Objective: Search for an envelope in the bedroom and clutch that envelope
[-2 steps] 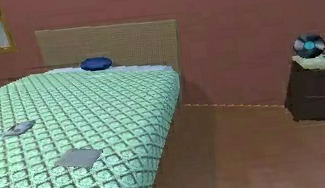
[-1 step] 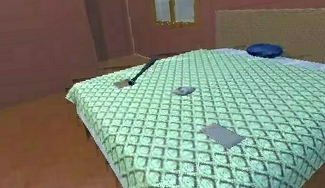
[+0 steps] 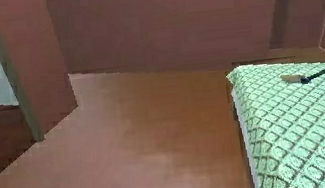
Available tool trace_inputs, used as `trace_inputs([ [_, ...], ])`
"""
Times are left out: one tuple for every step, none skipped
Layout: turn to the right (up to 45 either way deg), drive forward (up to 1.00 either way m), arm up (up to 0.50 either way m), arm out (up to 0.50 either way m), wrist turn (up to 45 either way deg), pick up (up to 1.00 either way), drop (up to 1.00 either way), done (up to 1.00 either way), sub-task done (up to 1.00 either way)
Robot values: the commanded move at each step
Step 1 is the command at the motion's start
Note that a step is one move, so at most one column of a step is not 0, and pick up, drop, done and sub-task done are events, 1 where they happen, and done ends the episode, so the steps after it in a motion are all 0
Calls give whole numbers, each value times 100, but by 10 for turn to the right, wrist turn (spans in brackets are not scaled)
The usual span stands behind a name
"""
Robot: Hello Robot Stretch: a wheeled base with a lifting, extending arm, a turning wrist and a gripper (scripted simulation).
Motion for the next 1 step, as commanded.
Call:
trace_inputs([
  [-270,0,0,0,0,0,0,0,0],
])
